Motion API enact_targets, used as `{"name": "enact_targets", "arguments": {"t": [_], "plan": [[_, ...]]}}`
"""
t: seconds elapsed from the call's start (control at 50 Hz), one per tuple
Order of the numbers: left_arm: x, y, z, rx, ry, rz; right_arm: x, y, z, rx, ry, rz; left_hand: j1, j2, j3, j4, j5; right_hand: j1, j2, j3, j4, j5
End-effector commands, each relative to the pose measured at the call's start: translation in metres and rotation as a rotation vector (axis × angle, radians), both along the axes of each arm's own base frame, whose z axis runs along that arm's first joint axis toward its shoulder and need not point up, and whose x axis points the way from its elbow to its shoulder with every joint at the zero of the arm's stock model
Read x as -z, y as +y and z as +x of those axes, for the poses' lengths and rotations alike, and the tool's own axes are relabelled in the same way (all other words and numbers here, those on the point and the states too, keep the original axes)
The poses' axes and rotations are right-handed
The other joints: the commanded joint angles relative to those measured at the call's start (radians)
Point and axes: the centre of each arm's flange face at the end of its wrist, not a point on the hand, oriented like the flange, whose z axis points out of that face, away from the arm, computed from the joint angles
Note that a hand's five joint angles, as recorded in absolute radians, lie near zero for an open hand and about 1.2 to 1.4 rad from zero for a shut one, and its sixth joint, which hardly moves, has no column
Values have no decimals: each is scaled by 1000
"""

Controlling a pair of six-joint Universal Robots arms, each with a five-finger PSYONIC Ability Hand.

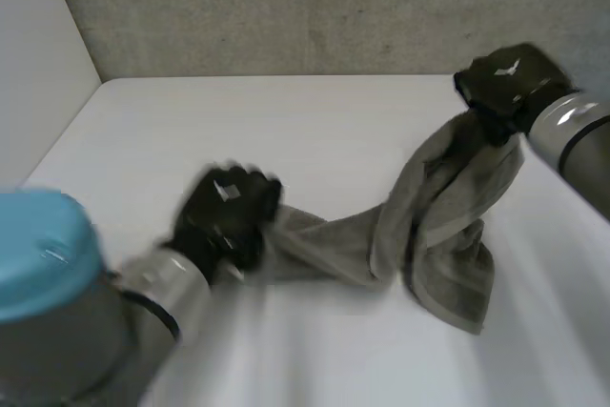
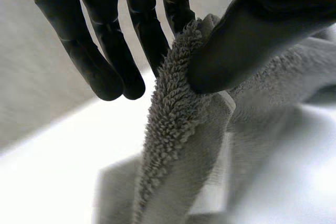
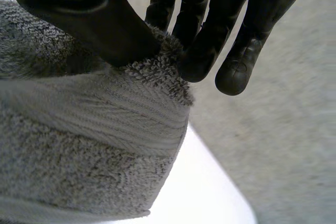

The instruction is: Fold the towel.

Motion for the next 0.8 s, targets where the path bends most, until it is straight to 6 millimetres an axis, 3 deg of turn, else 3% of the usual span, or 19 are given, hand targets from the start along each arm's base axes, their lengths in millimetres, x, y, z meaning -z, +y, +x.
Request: {"name": "enact_targets", "arguments": {"t": [0.02, 0.06, 0.08, 0.1, 0.16, 0.24, 0.34, 0.38, 0.4, 0.44, 0.5, 0.54, 0.58, 0.66, 0.7, 0.72, 0.76, 0.78, 0.8], "plan": [[-87, -43, 40, -174, 97, -273, -64, 23, -24, 36, -49, -167, -51, -103, -145, -126, -254, 68, 97, 55, 54, 64], [-123, -50, 55, -229, 143, -375, -85, 40, -30, 20, -49, -204, -51, -103, -145, -126, -254, 68, 97, 55, 54, 64], [-123, -50, 55, -230, 143, -376, -85, 40, -30, 20, -49, -204, -51, -103, -145, -126, -254, 68, 97, 55, 54, 64], [-137, -52, 60, -251, 162, -412, -93, 47, -33, 13, -37, -214, -51, -103, -145, -126, -254, 68, 97, 55, 54, 64], [-152, -57, 67, -274, 177, -451, -106, 58, -40, 8, -7, -226, -51, -103, -145, -126, -254, 68, 97, 55, 54, 64], [-152, -59, 68, -268, 162, -430, -107, 61, -46, 9, 42, -200, -51, -103, -145, -126, -254, 68, 97, 55, 54, 64], [-129, -70, 63, -243, 116, -350, -90, 50, -51, 17, 105, -115, -51, -103, -145, -126, -254, 68, 97, 55, 54, 64], [-96, -87, 56, -234, 63, -245, -64, 33, -46, 4, 149, -29, -51, -103, -145, -126, -254, 68, 97, 55, 54, 64], [-96, -88, 56, -234, 63, -244, -64, 33, -46, 4, 149, -29, -51, -103, -145, -126, -254, 68, 97, 55, 54, 64], [-68, -97, 48, -216, 6, -149, -44, 22, -36, -27, 195, 21, -51, -103, -145, -126, -254, 68, 97, 55, 54, 64], [-57, -104, 45, -214, -13, -111, -36, 19, -29, -50, 215, 35, -51, -103, -145, -126, -254, 68, 97, 55, 54, 64], [-38, -122, 38, -213, -41, -55, -16, 6, -15, -76, 244, 70, -51, -103, -145, -126, -254, 68, 97, 55, 54, 64], [-35, -133, 34, -213, -41, -52, -6, -4, -9, -74, 256, 79, -51, -103, -145, -126, -254, 68, 97, 55, 54, 64], [-45, -155, 26, -216, -13, -97, 0, -26, 6, -68, 261, 17, -51, -103, -145, -126, -254, 68, 97, 55, 54, 64], [-70, -175, 19, -216, 36, -189, -10, -51, 24, -58, 238, -154, -51, -103, -145, -126, -254, 68, 97, 55, 54, 64], [-70, -175, 19, -216, 36, -190, -10, -51, 24, -58, 238, -155, -51, -103, -145, -126, -254, 68, 97, 55, 54, 64], [-110, -185, 13, -209, 106, -320, -38, -75, 36, -25, 147, -429, -51, -103, -145, -126, -254, 68, 97, 55, 54, 64], [-110, -185, 13, -209, 106, -321, -38, -75, 36, -25, 146, -430, -51, -103, -145, -126, -254, 68, 97, 55, 54, 64], [-132, -190, 15, -220, 152, -398, -51, -83, 40, -9, 102, -573, -51, -103, -145, -126, -254, 68, 97, 55, 54, 64]]}}
